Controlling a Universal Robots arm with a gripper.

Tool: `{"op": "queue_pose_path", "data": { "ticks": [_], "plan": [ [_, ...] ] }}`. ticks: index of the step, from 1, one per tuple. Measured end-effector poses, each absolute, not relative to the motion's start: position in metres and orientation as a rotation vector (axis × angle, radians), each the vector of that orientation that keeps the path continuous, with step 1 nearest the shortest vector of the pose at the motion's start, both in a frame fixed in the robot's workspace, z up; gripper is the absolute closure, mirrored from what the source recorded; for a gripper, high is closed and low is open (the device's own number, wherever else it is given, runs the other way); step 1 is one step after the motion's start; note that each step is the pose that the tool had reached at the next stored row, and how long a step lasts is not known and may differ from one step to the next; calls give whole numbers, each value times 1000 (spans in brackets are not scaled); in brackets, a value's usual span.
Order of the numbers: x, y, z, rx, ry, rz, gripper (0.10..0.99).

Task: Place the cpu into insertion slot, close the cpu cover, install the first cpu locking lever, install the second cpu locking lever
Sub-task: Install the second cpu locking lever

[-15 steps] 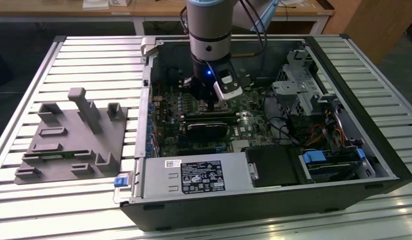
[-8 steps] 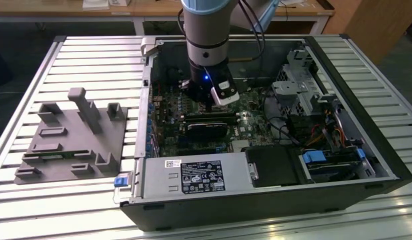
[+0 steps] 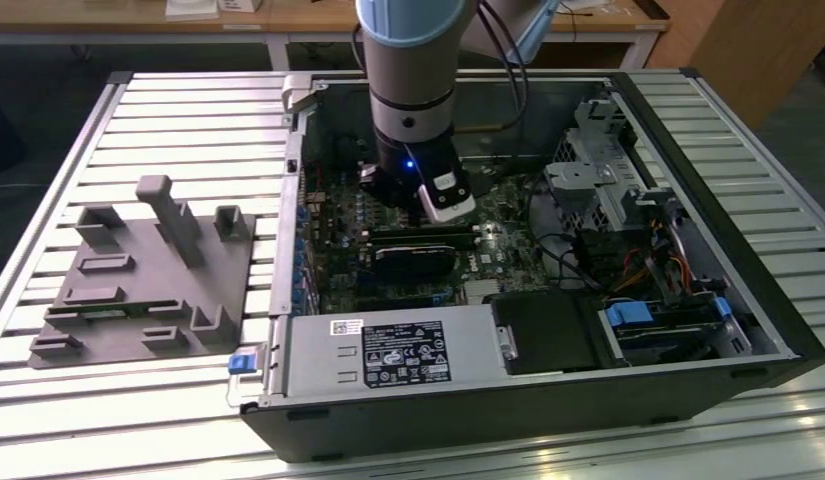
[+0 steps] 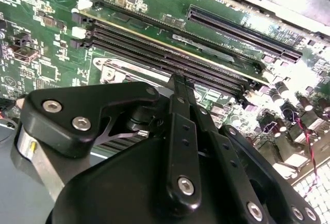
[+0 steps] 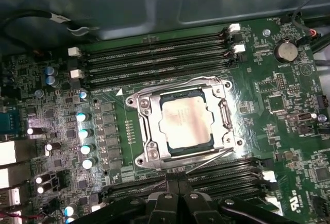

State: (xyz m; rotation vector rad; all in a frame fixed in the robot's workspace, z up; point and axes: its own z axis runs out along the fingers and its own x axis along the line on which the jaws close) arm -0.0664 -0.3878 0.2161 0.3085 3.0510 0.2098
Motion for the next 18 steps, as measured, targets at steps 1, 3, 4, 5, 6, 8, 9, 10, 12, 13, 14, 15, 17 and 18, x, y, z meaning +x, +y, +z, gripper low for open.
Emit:
{"op": "queue_pose_path", "data": {
  "ticks": [1,3,4,5,6,8,9,10,12,13,14,15,17,18],
  "plan": [
    [-67,-388,215,309,3051,218,980],
    [-69,-389,214,310,3051,234,980],
    [-70,-389,214,310,3051,242,980],
    [-70,-390,213,310,3050,248,980],
    [-70,-390,212,310,3050,254,980],
    [-71,-392,211,311,3050,267,980],
    [-72,-392,210,311,3050,272,980],
    [-72,-393,210,311,3050,277,980],
    [-73,-396,209,311,3050,287,980],
    [-73,-398,209,312,3049,295,980],
    [-74,-399,208,312,3049,306,980],
    [-74,-400,208,312,3048,321,980],
    [-74,-401,207,313,3047,356,980],
    [-74,-402,207,313,3046,372,980]
  ]
}}
